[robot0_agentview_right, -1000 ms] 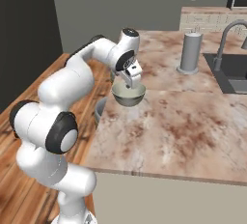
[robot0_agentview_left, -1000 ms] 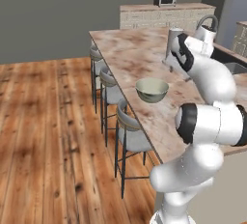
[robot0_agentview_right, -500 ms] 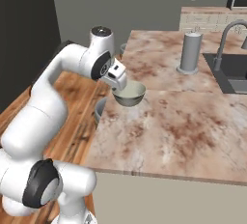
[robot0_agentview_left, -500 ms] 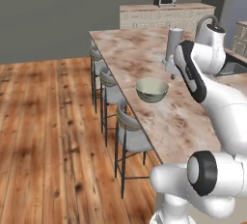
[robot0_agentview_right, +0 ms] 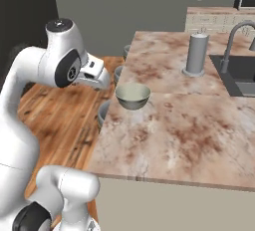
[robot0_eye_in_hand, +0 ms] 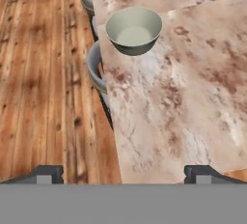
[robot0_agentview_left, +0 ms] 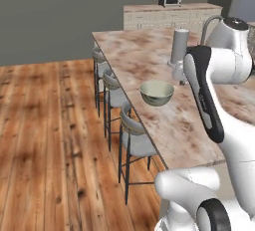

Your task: Pick up the bowls from the cabinet and place each bowl in front of a stool on the dining counter.

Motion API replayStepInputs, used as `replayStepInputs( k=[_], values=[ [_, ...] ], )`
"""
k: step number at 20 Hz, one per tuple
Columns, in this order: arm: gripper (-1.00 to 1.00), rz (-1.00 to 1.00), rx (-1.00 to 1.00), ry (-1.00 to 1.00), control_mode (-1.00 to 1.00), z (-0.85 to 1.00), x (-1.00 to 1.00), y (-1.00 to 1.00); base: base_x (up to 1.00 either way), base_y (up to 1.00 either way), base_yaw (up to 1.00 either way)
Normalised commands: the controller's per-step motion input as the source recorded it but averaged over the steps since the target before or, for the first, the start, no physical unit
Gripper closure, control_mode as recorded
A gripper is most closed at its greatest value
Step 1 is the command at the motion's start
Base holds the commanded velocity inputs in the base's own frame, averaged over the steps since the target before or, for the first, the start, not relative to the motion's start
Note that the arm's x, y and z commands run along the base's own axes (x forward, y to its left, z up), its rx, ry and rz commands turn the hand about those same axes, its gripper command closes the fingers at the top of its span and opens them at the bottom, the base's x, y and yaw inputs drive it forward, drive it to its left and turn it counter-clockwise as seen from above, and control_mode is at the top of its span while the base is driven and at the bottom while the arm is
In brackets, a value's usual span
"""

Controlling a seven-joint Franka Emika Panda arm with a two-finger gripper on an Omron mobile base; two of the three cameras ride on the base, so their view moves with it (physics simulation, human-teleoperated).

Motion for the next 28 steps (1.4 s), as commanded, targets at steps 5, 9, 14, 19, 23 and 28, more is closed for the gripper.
replayStepInputs(
  k=[5, 9, 14, 19, 23, 28],
  values=[
    [-1.0, 0.01, -0.12, -0.05, -1.0, 0.53, -0.64, 0.03, 0.0, 0.0, 0.0],
    [-1.0, 0.0, 0.0, -0.03, -1.0, 0.36, -0.47, 0.0, 0.0, 0.0, 0.0],
    [-1.0, 0.0, 0.0, -0.01, -1.0, 0.32, -0.57, 0.0, 0.0, 0.0, 0.0],
    [-1.0, 0.0, 0.0, -0.04, -1.0, 0.1, -0.6, 0.0, 0.0, 0.0, 0.0],
    [-1.0, 0.0, 0.0, -0.03, -1.0, 0.01, -0.6, 0.0, 0.0, 0.0, 0.0],
    [-1.0, 0.0, 0.0, 0.0, 1.0, 0.0, 0.0, 0.0, -0.95, -0.41, -0.25]
  ],
)
